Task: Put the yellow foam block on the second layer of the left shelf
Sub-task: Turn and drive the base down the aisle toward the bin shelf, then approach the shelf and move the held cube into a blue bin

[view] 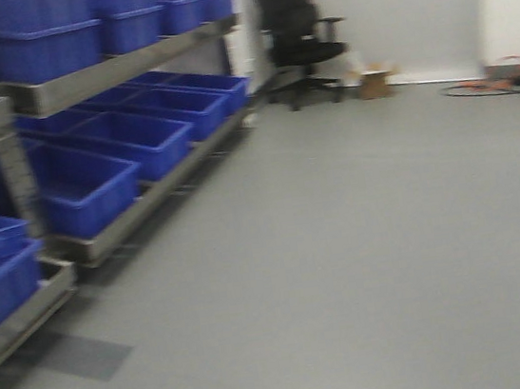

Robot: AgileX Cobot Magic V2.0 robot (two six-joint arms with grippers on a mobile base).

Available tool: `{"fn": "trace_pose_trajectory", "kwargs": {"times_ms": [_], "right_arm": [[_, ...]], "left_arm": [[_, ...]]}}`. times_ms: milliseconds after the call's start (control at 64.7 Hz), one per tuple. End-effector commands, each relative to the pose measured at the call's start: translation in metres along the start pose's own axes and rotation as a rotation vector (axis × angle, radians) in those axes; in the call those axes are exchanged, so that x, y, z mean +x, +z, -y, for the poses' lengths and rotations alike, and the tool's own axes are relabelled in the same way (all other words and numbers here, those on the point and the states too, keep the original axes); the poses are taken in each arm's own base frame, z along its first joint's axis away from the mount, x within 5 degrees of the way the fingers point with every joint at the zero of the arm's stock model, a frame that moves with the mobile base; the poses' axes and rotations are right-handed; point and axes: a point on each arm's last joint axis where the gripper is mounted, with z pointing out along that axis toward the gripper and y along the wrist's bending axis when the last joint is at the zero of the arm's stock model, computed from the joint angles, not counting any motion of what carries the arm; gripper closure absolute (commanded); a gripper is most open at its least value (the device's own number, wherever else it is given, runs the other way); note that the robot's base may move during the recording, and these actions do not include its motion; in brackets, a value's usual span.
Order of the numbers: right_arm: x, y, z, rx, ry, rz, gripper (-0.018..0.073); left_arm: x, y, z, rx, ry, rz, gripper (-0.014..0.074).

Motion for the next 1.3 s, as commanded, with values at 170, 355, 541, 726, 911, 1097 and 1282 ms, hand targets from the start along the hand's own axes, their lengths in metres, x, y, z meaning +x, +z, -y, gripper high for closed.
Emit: {"fn": "trace_pose_trajectory", "kwargs": {"times_ms": [170,355,541,726,911,1097,1282], "right_arm": [[-0.0173,-0.0009,0.0013,0.012,-0.015,0.110,0.0096],[-0.0173,-0.0009,0.0013,0.012,-0.015,0.110,0.0096],[-0.0173,-0.0009,0.0013,0.012,-0.015,0.110,0.0096],[-0.0173,-0.0009,0.0013,0.012,-0.015,0.110,0.0096],[-0.0173,-0.0009,0.0013,0.012,-0.015,0.110,0.0096],[-0.0173,-0.0009,0.0013,0.012,-0.015,0.110,0.0096],[-0.0173,-0.0009,0.0013,0.012,-0.015,0.110,0.0096]], "left_arm": [[-0.0019,-0.0011,0.0013,0.015,-0.011,0.081,0.0460],[-0.0019,-0.0011,0.0013,0.015,-0.011,0.081,0.0460],[-0.0019,-0.0011,0.0013,0.015,-0.011,0.081,0.0460],[-0.0019,-0.0011,0.0013,0.015,-0.011,0.081,0.0460],[-0.0019,-0.0011,0.0013,0.015,-0.011,0.081,0.0460],[-0.0019,-0.0011,0.0013,0.015,-0.011,0.081,0.0460],[-0.0019,-0.0011,0.0013,0.015,-0.011,0.081,0.0460]]}}
